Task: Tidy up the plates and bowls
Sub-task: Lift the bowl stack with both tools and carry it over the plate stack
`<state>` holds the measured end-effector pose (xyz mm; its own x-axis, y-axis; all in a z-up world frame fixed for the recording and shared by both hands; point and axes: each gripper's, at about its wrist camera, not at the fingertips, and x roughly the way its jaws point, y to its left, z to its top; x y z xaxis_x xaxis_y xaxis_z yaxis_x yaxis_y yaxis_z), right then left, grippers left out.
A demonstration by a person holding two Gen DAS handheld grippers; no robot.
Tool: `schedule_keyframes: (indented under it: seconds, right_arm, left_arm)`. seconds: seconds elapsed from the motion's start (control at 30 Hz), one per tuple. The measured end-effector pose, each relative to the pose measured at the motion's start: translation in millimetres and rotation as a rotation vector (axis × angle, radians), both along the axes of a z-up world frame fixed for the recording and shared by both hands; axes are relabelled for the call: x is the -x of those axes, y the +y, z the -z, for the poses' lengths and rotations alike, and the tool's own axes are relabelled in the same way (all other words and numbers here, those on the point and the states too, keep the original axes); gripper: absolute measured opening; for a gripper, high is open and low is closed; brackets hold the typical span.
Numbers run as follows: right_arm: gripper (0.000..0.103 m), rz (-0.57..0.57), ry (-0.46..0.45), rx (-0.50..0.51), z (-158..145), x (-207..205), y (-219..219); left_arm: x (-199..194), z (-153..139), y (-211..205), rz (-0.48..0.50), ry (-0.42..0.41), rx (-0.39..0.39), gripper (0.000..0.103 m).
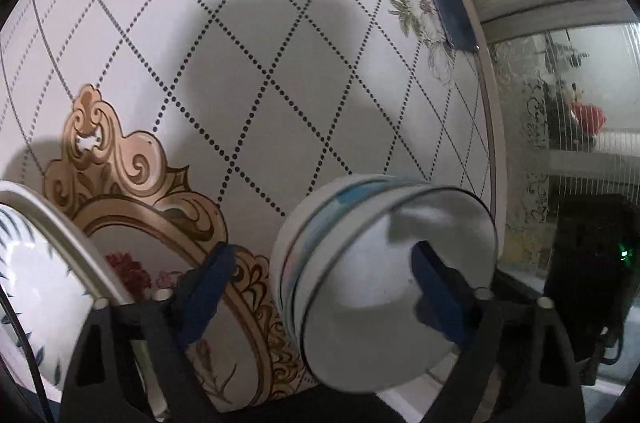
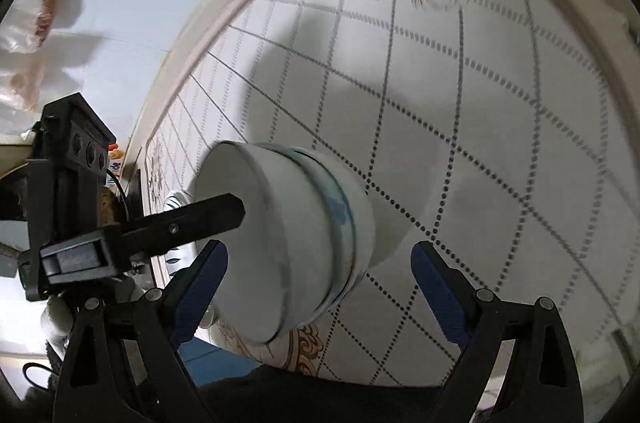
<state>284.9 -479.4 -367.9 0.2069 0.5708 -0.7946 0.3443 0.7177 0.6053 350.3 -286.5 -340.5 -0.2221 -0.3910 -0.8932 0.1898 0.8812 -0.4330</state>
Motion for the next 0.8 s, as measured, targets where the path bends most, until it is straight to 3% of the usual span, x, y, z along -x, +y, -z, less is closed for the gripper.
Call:
schedule_keyframes:
  seconds: [0.07,0.2,0.3,0.57,0.8]
  right_arm:
    - [0.093,-0.007,0.014,-0.023,14,-3,4]
    - [0.066,-0.019,0.016,-0.065,34,-8,12]
    - [0.059,-0.035,0.018,-0.069,44,-12,16]
    - [0.058,-0.018,0.039,-0.073,49,-19,24]
    - [0.057,-0.061,0.022,-0.083,27,-32,46]
  left_arm:
    - [1,6,0,-0.003,0.012,0.01,0.063]
    - [3,11,2,-0.001,0.02,0.012,0.051]
    - [4,10,1,-0.012,0.0,0.013,0.051]
    - [3,1,5,-0.031,-0.026,-0.027,0.049]
    - [-4,-35,43,-0.104,-0.087,-0.037,0.049]
